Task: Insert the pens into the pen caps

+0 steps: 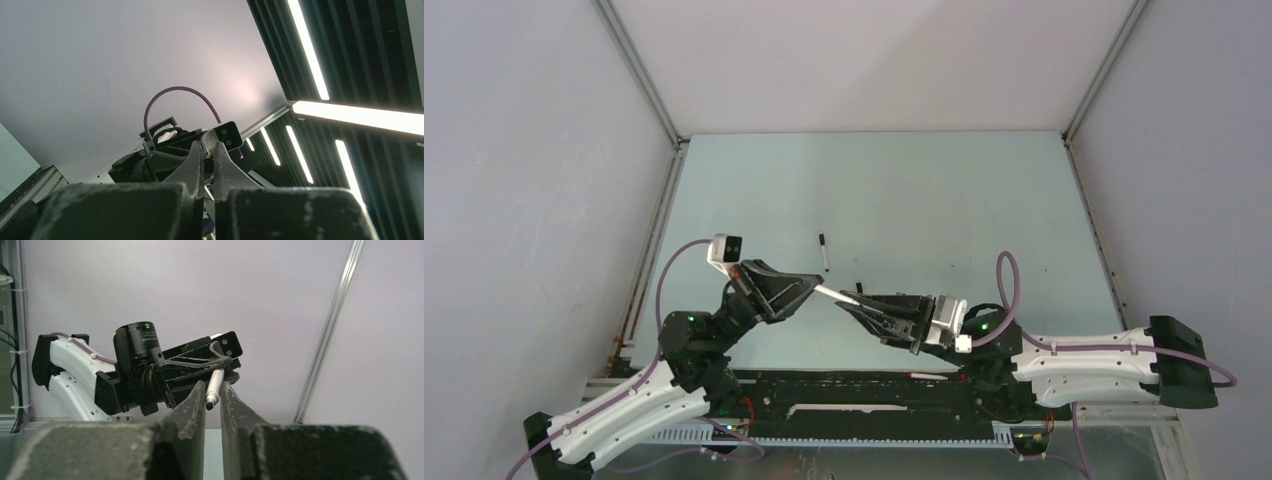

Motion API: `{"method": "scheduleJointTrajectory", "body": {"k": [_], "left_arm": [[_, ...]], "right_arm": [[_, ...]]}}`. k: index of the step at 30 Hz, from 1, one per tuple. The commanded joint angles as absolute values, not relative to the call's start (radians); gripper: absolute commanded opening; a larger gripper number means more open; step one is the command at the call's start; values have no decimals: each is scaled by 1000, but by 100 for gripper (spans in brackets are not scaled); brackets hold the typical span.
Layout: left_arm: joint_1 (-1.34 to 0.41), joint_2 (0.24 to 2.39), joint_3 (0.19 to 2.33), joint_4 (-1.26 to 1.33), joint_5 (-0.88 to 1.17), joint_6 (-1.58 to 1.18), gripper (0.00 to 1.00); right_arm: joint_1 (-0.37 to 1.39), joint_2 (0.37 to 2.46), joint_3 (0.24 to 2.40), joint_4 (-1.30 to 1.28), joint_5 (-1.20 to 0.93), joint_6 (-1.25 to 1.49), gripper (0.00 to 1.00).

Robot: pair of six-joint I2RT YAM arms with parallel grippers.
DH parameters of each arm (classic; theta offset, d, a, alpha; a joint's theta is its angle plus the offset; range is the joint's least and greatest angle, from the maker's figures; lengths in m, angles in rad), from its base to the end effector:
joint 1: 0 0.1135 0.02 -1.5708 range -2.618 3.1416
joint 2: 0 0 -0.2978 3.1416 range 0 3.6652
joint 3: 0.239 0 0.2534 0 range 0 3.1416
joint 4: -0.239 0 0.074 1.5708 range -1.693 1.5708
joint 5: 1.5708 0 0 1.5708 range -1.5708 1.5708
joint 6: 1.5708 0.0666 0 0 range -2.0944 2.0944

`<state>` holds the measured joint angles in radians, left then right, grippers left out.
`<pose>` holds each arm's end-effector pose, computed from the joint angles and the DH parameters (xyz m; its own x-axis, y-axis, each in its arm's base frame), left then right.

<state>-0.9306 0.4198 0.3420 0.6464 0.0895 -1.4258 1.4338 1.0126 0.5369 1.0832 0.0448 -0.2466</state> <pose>0.0648 -0.0969 0.3511 -0.7884 -0.5913 -0.1694 0.4402 -0.3501 -0.8269 0.0335 0.2215 0.3869 0.3159 0.5062 -0.8025 -0.9358 0.3057 -0.1756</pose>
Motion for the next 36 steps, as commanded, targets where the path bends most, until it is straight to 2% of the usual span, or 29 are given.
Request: {"method": "scheduleJointTrajectory", "body": {"k": [1, 5, 7, 8, 9, 12, 14, 15, 20, 26, 31, 36], "left_arm": [[-925, 428, 322, 671, 100, -1436, 0], [-925, 424, 314, 666, 90, -1437, 0], [-925, 418, 306, 660, 83, -1437, 1], [-925, 412, 301, 655, 75, -1434, 4], [-925, 402, 298, 646, 67, -1424, 15], [-925, 353, 294, 570, 35, -1375, 62], [-925, 306, 292, 490, 6, -1333, 80], [-925, 276, 292, 446, -22, -1307, 85], [-925, 121, 323, 180, -135, -1061, 89], [-925, 83, 398, -53, -201, -689, 88], [-925, 197, 408, -50, -246, -535, 86], [-933, 295, 318, 198, -172, -485, 81]], "right_arm": [[1444, 1019, 595, 1102, 70, -262, 11], [1444, 1017, 595, 1106, 87, -262, 0], [1445, 1012, 595, 1099, 90, -259, 0], [1446, 1007, 595, 1092, 97, -255, 0], [1445, 1000, 595, 1082, 111, -253, 0], [1446, 968, 595, 1031, 182, -243, 0], [1445, 940, 596, 985, 249, -228, 0], [1442, 923, 600, 943, 285, -211, 0], [1387, 828, 712, 509, 394, 4, 0], [1257, 793, 905, -2, 346, 285, 0], [1109, 823, 1026, -327, 178, 459, 0], [997, 860, 1067, -532, 81, 560, 0]]}}
